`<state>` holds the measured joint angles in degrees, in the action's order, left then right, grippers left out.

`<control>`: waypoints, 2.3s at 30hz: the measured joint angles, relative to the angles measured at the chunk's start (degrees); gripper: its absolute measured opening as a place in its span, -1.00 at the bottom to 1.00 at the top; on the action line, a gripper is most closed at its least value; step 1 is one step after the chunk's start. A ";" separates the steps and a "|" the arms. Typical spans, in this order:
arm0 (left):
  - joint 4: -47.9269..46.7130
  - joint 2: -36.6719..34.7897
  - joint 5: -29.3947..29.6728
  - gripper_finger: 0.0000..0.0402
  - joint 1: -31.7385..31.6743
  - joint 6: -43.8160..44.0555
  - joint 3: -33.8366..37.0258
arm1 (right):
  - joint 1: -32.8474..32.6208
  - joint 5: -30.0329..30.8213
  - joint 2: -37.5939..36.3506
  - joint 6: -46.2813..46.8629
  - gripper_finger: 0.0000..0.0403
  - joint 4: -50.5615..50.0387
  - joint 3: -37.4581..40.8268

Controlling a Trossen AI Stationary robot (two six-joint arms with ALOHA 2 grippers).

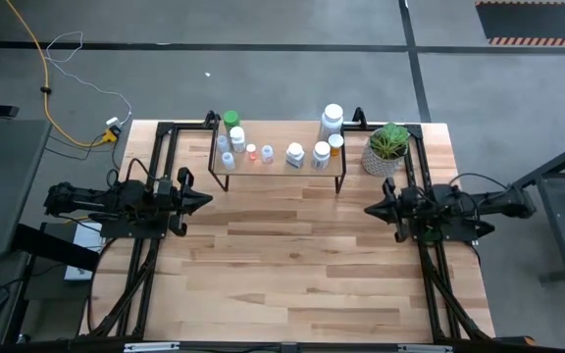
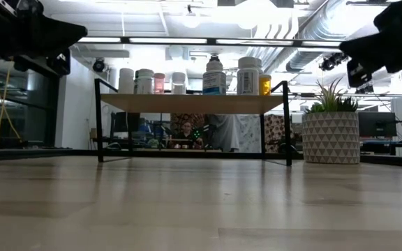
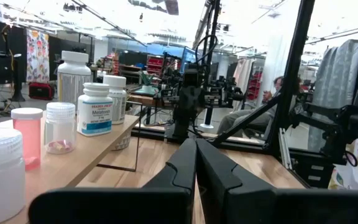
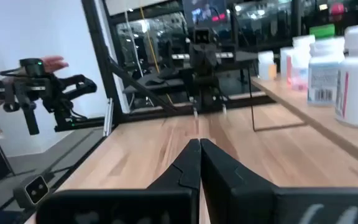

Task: Pick and place medicine bottles onto shelf by color
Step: Return to Home Position

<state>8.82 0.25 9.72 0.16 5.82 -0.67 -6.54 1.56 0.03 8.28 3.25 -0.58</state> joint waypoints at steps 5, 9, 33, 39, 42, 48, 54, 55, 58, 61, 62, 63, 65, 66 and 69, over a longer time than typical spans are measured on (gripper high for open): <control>-0.26 0.00 -0.02 -1.00 0.00 0.00 -0.02 | -0.14 2.06 0.81 -3.42 -1.00 -1.75 0.02; 0.14 -0.04 -0.02 -1.00 0.02 0.00 -0.04 | -0.14 2.03 2.45 -8.41 -1.00 -1.77 0.02; -7.50 0.00 -4.42 -1.00 0.42 0.00 -0.11 | -0.14 1.86 3.74 12.51 -1.00 -1.81 0.02; -7.50 0.00 -4.42 -1.00 0.42 0.00 -0.11 | -0.13 1.86 3.74 12.69 -1.00 -1.81 0.02; -7.50 0.00 -4.42 -1.00 0.42 0.00 -0.11 | -0.14 1.86 3.74 12.69 -1.00 -1.81 0.02; -7.50 0.00 -4.42 -1.00 0.42 0.00 -0.11 | -0.14 1.87 3.75 12.69 -1.00 -1.81 0.04; -7.50 0.00 -4.42 -1.00 0.42 0.00 -0.09 | -0.12 1.88 3.74 12.69 -1.00 -1.81 0.04; -7.51 0.00 -4.42 -1.00 0.42 0.00 -0.09 | -0.14 1.88 3.74 12.69 -1.00 -1.81 0.04; -7.50 0.00 -4.42 -1.00 0.42 0.00 -0.09 | -0.14 1.88 3.76 12.69 -1.00 -1.81 0.04; -7.50 0.00 -4.42 -1.00 0.42 0.00 -0.09 | -0.14 1.88 3.75 12.69 -1.00 -1.81 0.04; -7.50 0.00 -4.42 -1.00 0.42 0.00 -0.09 | -0.14 1.87 3.74 12.69 -1.00 -1.81 0.04; -7.50 0.00 -4.42 -1.00 0.42 0.00 -0.08 | -0.14 1.88 3.74 12.69 -1.00 -1.81 0.04; -7.50 0.00 -4.42 -1.00 0.42 0.00 -0.07 | -0.14 1.88 3.74 12.69 -1.00 -1.81 0.04; -7.50 0.00 -4.42 -1.00 0.42 0.00 -0.07 | -0.14 1.88 3.76 12.69 -1.00 -1.81 0.04; -7.50 0.00 -4.42 -1.00 0.42 0.00 -0.07 | -0.14 1.88 3.75 12.69 -1.00 -1.81 0.06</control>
<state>1.32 0.25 5.30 0.58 5.82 -0.73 -6.68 3.44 3.78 20.97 1.43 -0.52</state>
